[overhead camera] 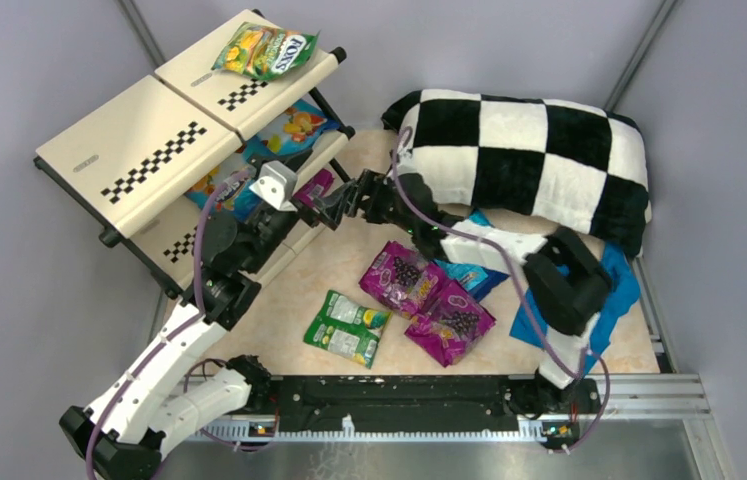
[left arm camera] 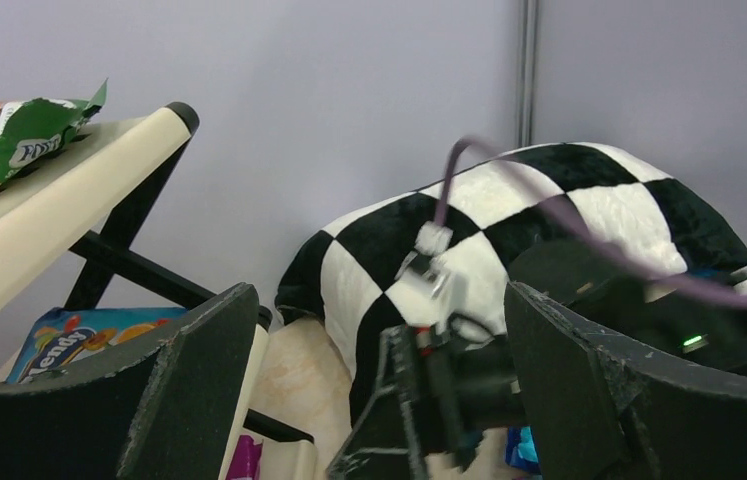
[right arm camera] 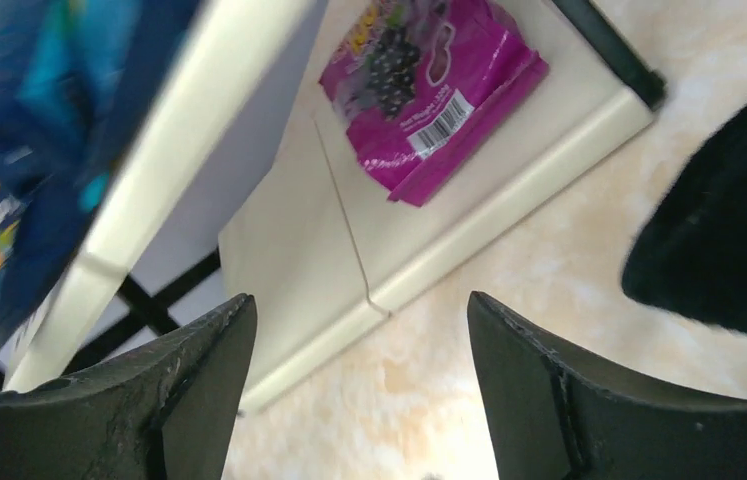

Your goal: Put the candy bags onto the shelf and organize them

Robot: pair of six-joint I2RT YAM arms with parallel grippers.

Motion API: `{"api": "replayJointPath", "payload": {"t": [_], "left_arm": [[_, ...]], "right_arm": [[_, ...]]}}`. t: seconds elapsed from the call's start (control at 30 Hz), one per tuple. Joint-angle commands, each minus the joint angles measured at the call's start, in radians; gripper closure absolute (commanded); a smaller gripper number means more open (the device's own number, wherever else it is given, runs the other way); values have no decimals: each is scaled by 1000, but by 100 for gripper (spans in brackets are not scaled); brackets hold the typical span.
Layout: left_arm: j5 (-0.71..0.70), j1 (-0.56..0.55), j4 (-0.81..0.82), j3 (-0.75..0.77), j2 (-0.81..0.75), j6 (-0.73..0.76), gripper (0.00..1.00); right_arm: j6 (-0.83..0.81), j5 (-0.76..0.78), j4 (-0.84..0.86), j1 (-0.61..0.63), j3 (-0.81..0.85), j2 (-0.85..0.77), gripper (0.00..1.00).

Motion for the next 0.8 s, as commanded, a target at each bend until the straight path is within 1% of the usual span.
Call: {"api": "replayJointPath", "payload": {"t": [0.0,0.13,0.2,0.27,0.33,0.43,0.53,0.63,0.77], "left_arm": [[-40,-2,73,-18,-12,17,1],[-66,-3,79,-24,-1,18,1],[-65,-4,79,-23,8,0,1],[-60,-7,81,-23,22,-24,1],[-56,-13,82,-24,43,-35,1],[-68,-20,69,-13,82,-56,1],[-57,-26,64,-8,112,-93,1],[-47,-31,61,-3,151,-149,1],[-35,-48,49,7,201,-175,1]], "right_arm": [[-320,24,-271,5,-138,-313,21],[-458,152,-501,3,-313,-655,16],[-466,211,-644,1,-362,-812,13],[-438,225,-781,-2,-390,-928,11],[-365,240,-955,-7,-393,-1008,8],[-227,183,-1090,-12,-429,-1105,3],[-84,133,-1159,-11,-493,-1156,3],[89,137,-1238,-10,-548,-1204,7],[216,134,-1278,-11,-618,-1317,9]]}}
